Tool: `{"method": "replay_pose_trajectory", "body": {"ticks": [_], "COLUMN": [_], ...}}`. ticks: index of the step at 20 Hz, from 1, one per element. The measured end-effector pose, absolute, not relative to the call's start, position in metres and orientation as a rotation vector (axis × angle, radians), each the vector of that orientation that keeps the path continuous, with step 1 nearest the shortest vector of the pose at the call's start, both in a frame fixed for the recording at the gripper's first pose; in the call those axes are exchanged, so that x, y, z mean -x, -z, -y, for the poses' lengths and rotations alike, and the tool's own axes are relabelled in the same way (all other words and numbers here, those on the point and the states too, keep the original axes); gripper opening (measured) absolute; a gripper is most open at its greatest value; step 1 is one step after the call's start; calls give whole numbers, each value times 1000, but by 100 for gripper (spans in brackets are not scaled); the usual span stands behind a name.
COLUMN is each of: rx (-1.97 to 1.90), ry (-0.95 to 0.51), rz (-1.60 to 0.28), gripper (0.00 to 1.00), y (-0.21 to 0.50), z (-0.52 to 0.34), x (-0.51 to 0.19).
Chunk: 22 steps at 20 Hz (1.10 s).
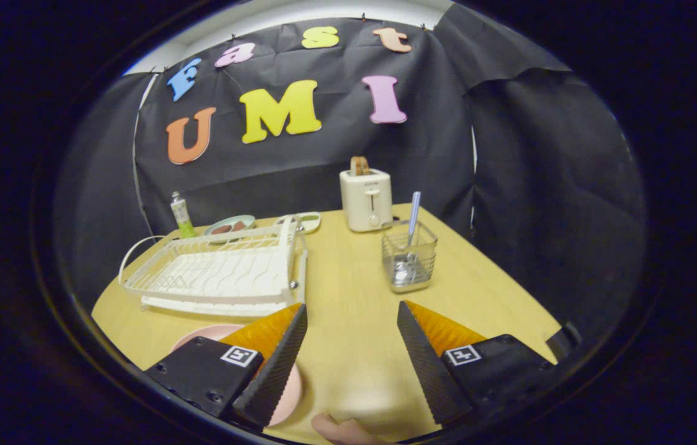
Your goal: Take the plate from the dish rack, then take the spoon from the basket and place it into the plate.
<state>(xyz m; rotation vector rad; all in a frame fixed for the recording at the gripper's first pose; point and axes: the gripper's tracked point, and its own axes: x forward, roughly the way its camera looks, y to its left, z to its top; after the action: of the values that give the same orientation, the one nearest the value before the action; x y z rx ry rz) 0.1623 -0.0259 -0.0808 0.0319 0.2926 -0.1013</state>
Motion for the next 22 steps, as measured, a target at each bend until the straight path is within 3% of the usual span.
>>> {"method": "replay_pose_trajectory", "body": {"ticks": [2, 8, 18, 21, 22], "rx": [-24, 44, -76, -139, -139], "ry": [101, 118, 157, 170, 199], "rz": [-253, -172, -315, -331, -326], "gripper": [99, 100, 99, 88, 65], "y": [66, 36, 32, 37, 38], "z": [41, 89, 137, 138, 144], "x": [-177, -247, -370, -388, -390]}}
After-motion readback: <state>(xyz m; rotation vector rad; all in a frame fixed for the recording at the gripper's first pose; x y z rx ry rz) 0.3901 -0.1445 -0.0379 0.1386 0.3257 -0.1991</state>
